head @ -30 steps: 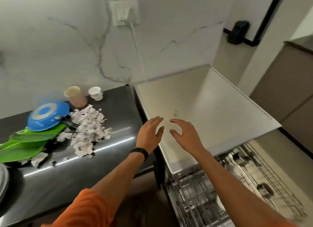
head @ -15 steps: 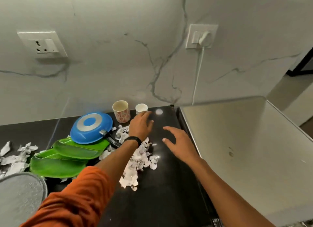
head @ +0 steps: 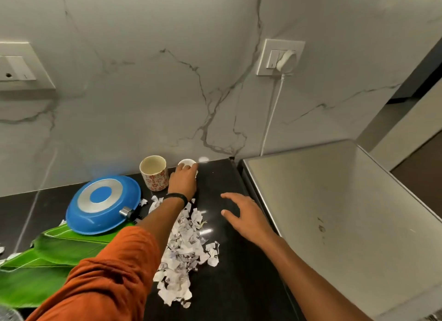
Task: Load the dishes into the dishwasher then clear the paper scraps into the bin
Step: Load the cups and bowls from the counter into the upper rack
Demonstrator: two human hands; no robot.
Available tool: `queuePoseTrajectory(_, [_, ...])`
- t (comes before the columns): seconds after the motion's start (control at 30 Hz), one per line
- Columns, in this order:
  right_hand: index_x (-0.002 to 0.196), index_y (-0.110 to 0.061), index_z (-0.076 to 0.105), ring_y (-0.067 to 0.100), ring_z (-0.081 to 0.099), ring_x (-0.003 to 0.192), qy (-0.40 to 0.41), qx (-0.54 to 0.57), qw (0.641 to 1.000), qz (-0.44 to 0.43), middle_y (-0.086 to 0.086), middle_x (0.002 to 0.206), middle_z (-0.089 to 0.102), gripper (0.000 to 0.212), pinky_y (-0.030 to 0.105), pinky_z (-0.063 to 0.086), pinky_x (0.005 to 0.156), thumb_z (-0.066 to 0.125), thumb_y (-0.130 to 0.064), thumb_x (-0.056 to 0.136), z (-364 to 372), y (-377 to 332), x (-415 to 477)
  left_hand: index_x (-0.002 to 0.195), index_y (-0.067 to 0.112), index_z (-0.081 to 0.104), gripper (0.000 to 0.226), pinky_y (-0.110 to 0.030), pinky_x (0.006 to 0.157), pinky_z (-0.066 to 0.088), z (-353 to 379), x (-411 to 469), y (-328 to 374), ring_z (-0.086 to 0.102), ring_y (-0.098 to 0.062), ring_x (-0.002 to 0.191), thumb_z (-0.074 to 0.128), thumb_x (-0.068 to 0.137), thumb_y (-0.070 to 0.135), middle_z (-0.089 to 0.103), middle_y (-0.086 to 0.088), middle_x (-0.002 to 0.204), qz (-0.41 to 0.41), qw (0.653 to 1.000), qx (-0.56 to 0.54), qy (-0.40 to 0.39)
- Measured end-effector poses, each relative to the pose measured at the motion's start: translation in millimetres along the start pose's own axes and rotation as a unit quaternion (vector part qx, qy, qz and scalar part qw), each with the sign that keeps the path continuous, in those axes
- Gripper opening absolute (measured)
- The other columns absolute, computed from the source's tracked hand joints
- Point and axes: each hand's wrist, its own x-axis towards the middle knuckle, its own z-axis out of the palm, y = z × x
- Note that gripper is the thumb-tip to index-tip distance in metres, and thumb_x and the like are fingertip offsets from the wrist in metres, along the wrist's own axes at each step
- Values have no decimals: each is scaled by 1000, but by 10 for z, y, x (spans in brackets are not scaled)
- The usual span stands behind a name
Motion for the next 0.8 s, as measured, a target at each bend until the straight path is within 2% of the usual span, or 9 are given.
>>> queuePoseTrajectory(0.07, [145, -33, 52, 7, 43, 137, 0, 3, 1000, 5, -13, 147, 53, 48, 19, 29, 109, 64, -34, 98, 6, 47, -32, 134, 17, 54, 42, -49, 99, 52, 8, 6, 30, 55, -36, 125, 61, 95, 5, 64, -14, 130, 0, 999, -36, 28])
queuePoseTrajectory(0.13, [145, -32, 52, 9, 44, 137, 6, 9, 1000, 14, -12, 147, 53, 49, 21, 31, 110, 65, -34, 97, -6, 91, -66, 129, 18, 59, 37, -46, 93, 54, 5, -28, 112, 63, -35, 115, 61, 94, 4, 69, -12, 123, 6, 995, -90, 51])
queuePoseTrajectory(0.23, [147, -32, 48, 12, 46, 137, 33, 26, 999, 33, -8, 149, 50, 55, 28, 38, 112, 68, -34, 95, -50, 157, -115, 132, 21, 61, 36, -39, 99, 50, -26, -159, 368, 64, -27, 116, 59, 98, 12, 70, -7, 124, 17, 979, -197, 57])
queuePoseTrajectory(0.47, [156, -28, 30, 23, 42, 141, 93, 12, 993, 73, 0, 159, 30, 83, 40, 42, 114, 77, -37, 88, -231, 410, -340, 116, 33, 65, 30, -42, 92, 57, 49, -647, 1158, 69, -7, 97, 64, 93, 14, 73, 11, 101, 83, 909, -407, -19])
queuePoseTrajectory(0.53, [157, -29, 26, 24, 43, 140, 121, 17, 989, 84, 1, 160, 27, 87, 38, 42, 112, 78, -34, 87, -272, 522, -451, 116, 27, 67, 29, -42, 93, 57, 76, -783, 1400, 70, -9, 97, 63, 91, 13, 74, 7, 99, 101, 889, -445, -42])
queuePoseTrajectory(0.67, [155, -24, 32, 26, 53, 131, 185, 31, 976, 113, 6, 154, 39, 78, 32, 47, 103, 75, -29, 90, -419, 723, -796, 120, 14, 65, 29, -46, 91, 58, 145, -1050, 1851, 72, -20, 94, 62, 93, 2, 75, -7, 98, 109, 852, -503, -96])
queuePoseTrajectory(0.8, [143, -17, 49, 26, 61, 117, 242, 39, 960, 133, 9, 136, 57, 66, 28, 48, 92, 80, -29, 86, -663, 1005, -1289, 122, 17, 65, 33, -52, 92, 57, 269, -1305, 2316, 73, -27, 93, 64, 92, 3, 75, -10, 97, 107, 833, -520, -152])
